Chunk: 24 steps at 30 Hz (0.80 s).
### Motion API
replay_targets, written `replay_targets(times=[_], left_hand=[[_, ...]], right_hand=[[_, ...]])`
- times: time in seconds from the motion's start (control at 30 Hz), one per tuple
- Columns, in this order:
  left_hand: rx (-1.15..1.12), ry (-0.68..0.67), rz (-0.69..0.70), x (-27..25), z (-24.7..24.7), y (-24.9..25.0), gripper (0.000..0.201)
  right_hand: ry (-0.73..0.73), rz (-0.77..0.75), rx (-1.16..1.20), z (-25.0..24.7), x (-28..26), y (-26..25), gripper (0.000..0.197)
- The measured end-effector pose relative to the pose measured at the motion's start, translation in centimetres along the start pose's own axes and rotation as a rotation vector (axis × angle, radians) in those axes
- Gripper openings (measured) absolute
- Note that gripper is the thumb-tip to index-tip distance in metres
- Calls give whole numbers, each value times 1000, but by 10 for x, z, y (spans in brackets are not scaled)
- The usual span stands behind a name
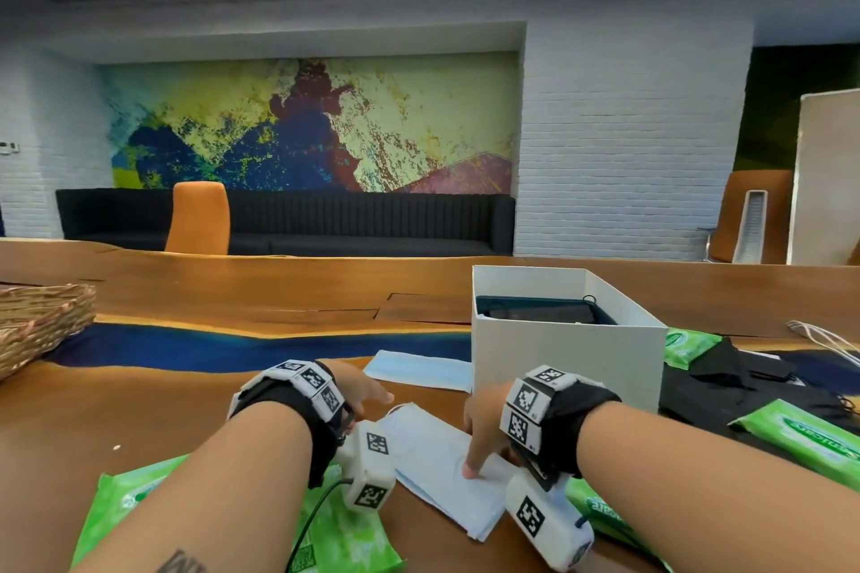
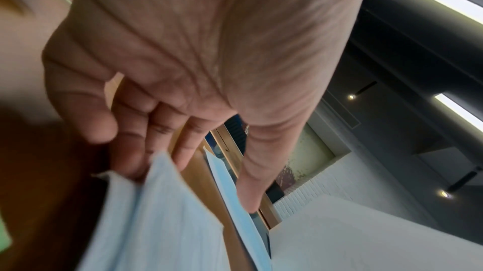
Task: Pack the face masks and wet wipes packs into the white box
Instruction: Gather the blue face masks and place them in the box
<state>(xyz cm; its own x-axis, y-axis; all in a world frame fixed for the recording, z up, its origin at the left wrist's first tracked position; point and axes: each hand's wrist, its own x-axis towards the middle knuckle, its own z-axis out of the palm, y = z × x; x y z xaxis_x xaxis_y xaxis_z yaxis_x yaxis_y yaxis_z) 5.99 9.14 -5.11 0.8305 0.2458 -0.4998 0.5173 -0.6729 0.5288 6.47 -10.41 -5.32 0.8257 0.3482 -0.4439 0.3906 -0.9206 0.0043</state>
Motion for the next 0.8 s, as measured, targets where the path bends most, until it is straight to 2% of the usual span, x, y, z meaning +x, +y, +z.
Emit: replay_targets(times=[0.1, 0.2, 0.3, 0.4, 0.47, 0.5, 0.57, 0.63, 0.7, 0.77, 0.8], left_hand=[[68, 12, 38, 3, 6, 0, 37], [55, -11, 55, 3, 9, 1, 28], [-219, -56, 123, 8, 7, 0, 19], [-647, -68, 233, 4, 2, -8, 18], [-950, -95, 365, 3, -1, -13, 26], [-1065, -118, 450, 3, -2, -17, 36], [-1206, -168, 606, 4, -3, -25, 62], [-1260, -242, 706, 8, -2, -30, 74], [-1300, -257, 773, 6, 1, -28, 55], [-1350, -202, 772, 3, 0, -25, 32], [-1366, -158, 769, 5, -1, -26, 29]], right_hand=[[25, 0, -20, 3, 8, -3, 39], [42, 8, 23, 3, 8, -4, 49], [90, -21, 44, 1, 6, -6, 43], [145, -64, 224, -7, 7, -5, 47], [210, -131, 437, -17, 5, -7, 39], [262, -174, 539, -23, 4, -10, 36], [393, -246, 712, -35, 1, -18, 35], [510, -295, 819, -47, 0, -27, 37], [556, -322, 841, -55, 2, -36, 38], [558, -334, 841, -60, 10, -44, 35], [557, -342, 852, -62, 16, -48, 32]])
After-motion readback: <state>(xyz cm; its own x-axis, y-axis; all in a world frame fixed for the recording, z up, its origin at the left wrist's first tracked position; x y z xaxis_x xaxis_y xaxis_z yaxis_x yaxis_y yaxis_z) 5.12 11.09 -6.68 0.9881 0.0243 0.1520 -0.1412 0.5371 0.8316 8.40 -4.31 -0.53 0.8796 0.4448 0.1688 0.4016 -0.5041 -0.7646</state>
